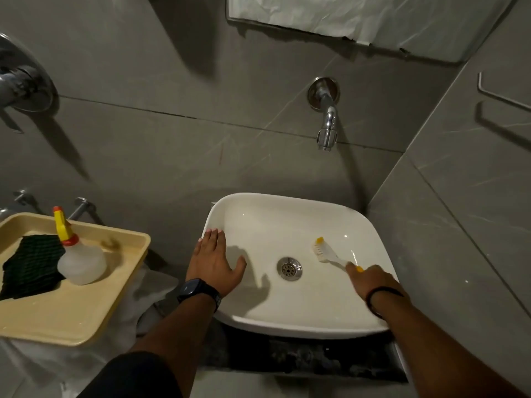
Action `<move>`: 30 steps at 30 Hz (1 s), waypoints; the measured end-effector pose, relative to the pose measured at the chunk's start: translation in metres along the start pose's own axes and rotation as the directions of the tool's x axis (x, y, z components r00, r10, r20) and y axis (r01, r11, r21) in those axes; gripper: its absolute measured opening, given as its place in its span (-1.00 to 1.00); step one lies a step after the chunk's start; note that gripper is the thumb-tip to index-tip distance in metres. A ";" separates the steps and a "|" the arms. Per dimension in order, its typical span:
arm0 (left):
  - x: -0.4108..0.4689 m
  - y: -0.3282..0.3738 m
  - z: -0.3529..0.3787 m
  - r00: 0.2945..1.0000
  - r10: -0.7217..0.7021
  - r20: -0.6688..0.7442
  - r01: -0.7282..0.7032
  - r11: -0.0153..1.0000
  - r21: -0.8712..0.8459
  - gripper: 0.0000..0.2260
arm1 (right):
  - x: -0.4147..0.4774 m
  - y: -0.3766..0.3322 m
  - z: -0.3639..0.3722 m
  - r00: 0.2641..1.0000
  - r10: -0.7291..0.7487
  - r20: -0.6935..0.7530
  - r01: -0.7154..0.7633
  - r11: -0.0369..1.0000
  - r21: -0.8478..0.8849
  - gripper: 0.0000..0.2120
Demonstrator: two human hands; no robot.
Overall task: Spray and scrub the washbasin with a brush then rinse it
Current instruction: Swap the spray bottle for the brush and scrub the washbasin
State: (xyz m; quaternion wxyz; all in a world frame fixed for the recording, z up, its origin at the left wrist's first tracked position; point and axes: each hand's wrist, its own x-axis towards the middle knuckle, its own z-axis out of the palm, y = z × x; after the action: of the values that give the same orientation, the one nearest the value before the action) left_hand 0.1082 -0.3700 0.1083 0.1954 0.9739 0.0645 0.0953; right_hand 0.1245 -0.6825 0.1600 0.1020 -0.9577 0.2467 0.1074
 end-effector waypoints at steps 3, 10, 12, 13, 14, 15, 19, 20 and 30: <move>0.000 0.001 -0.002 1.000 0.010 0.011 -0.009 1.000 -0.011 -0.26 | -0.019 0.020 -0.002 0.985 -0.037 0.169 0.038 0.999 -0.002 -0.26; -0.002 0.001 -0.004 1.000 0.022 0.021 -0.021 0.999 -0.034 -0.26 | -0.055 -0.003 0.006 0.977 -0.199 0.076 0.207 0.971 -0.118 -0.30; -0.001 0.000 -0.002 1.000 0.023 0.015 -0.022 0.999 -0.044 -0.27 | -0.054 -0.017 0.012 0.970 -0.205 0.133 0.217 0.973 -0.076 -0.30; -0.001 -0.001 -0.002 1.000 0.021 0.015 -0.021 0.999 -0.046 -0.27 | -0.055 -0.026 0.017 0.957 -0.239 0.166 0.253 0.965 -0.072 -0.30; -0.001 -0.002 -0.001 1.000 0.021 0.014 -0.020 0.999 -0.048 -0.27 | -0.056 -0.035 0.024 0.948 -0.270 0.170 0.286 0.955 -0.075 -0.30; -0.001 -0.001 -0.001 1.000 0.022 0.010 -0.022 0.998 -0.051 -0.27 | -0.056 -0.043 0.028 0.949 -0.283 0.139 0.296 0.952 -0.081 -0.30; -0.001 -0.002 0.001 1.000 0.022 -0.012 -0.023 0.998 -0.064 -0.27 | -0.037 -0.062 0.031 0.990 -0.141 -0.027 0.141 0.990 0.002 -0.33; -0.001 -0.002 0.001 1.000 0.023 -0.018 -0.024 0.998 -0.064 -0.27 | -0.032 -0.064 0.031 0.991 -0.134 -0.006 0.134 0.991 0.030 -0.33; 0.000 -0.002 0.000 1.000 0.028 0.000 -0.028 0.998 -0.058 -0.31 | -0.030 -0.010 0.008 1.000 0.008 -0.008 -0.008 1.000 0.007 -0.35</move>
State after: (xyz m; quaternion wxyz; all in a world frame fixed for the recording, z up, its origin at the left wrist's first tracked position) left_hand 0.1079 -0.3685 0.1074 0.2221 0.9687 0.0483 0.0995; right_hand 0.1026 -0.6587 0.1617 0.1039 -0.9567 0.2515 0.1032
